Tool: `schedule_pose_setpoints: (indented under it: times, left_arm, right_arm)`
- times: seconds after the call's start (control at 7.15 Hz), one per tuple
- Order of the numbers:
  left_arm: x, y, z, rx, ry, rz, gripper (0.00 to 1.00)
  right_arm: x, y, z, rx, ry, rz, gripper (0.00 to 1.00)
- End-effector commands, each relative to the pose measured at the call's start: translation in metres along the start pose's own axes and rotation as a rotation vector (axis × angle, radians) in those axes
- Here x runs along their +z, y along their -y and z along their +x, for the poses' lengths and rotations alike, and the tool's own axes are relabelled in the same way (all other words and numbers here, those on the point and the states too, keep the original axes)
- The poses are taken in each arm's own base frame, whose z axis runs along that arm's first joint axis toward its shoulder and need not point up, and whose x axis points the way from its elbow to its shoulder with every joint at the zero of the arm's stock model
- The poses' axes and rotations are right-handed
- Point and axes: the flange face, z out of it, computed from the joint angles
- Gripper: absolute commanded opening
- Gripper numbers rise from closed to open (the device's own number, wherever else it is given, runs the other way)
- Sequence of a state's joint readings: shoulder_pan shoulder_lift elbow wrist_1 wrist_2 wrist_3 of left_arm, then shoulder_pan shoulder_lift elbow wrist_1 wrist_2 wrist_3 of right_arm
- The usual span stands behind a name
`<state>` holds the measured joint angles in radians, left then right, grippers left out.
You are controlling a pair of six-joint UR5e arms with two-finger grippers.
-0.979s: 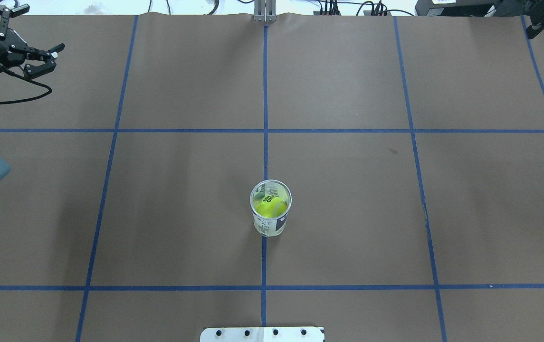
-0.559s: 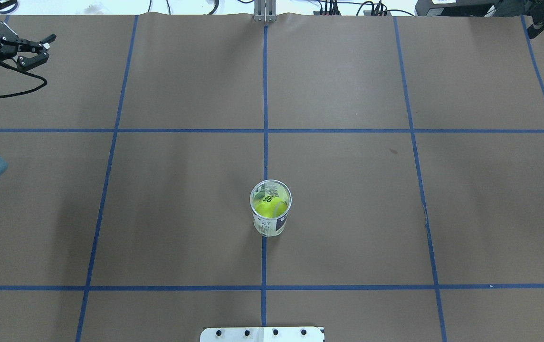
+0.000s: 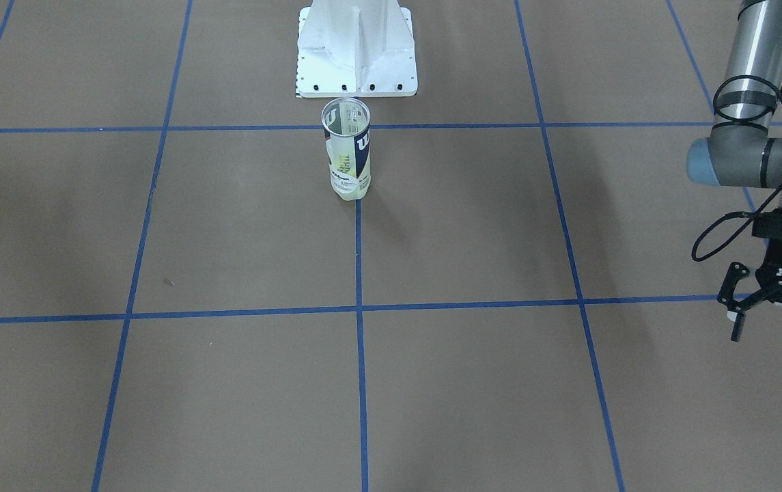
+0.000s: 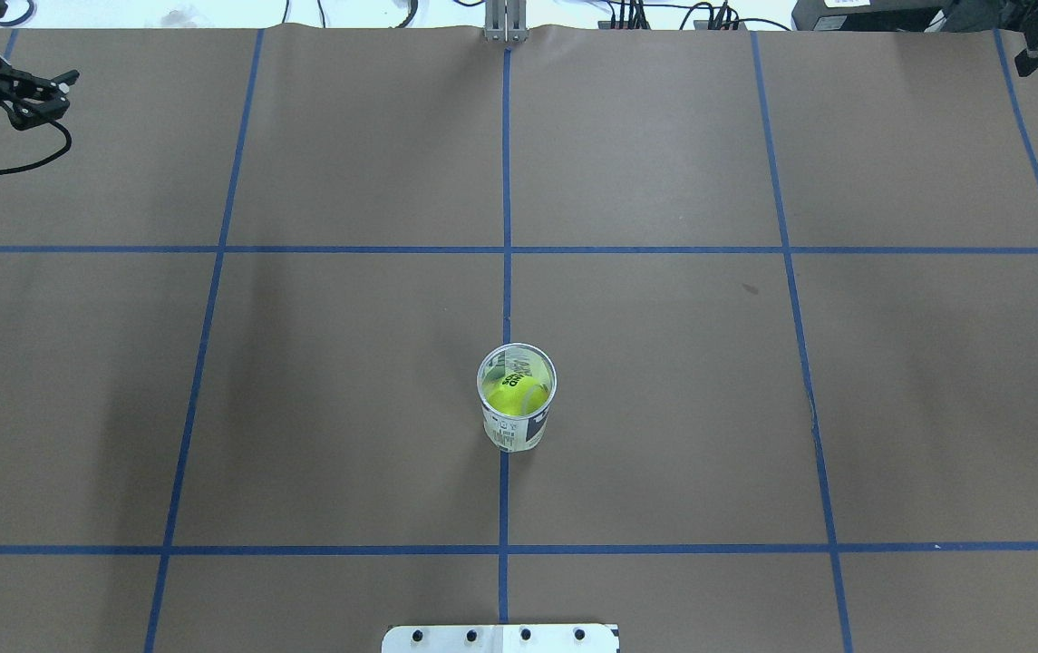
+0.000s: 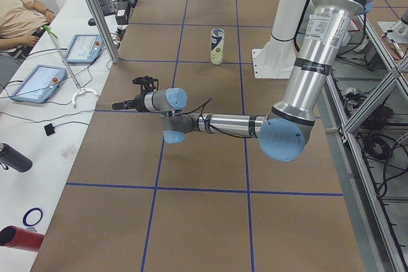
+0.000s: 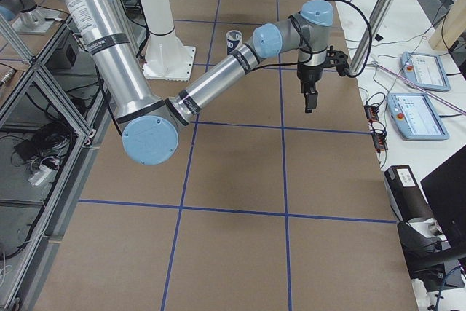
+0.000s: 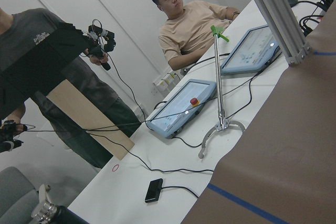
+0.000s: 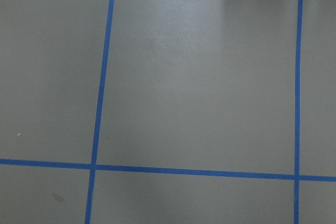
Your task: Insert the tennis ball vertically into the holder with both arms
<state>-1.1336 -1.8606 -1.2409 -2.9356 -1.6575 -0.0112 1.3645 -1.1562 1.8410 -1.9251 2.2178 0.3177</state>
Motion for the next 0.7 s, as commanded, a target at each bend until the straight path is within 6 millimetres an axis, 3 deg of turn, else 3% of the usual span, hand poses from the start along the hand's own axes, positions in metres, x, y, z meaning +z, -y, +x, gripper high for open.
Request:
schedule_pose_setpoints:
  times: [0.0, 0.28, 0.42, 0.56]
  left_arm:
    - [-0.01, -0.035, -0.093, -0.139, -0.06, -0.323, 1.0]
    - [-0.058, -0.068, -0.177, -0.375, -0.166, -0.514, 1.0]
    - [-0.076, -0.091, -0.205, -0.522, -0.184, -0.632, 1.0]
    - [-0.082, -0.12, -0.207, -0.602, -0.177, -0.749, 1.0]
  right_arm:
    - [0.014, -0.009, 0.022, 0.005, -0.016, -0.027, 0.99]
    - [0.038, -0.012, 0.074, -0.065, -0.034, -0.086, 0.99]
    - [0.048, -0.01, 0.091, -0.064, -0.034, -0.111, 0.99]
    - [0.061, -0.009, 0.106, -0.055, -0.033, -0.14, 0.99]
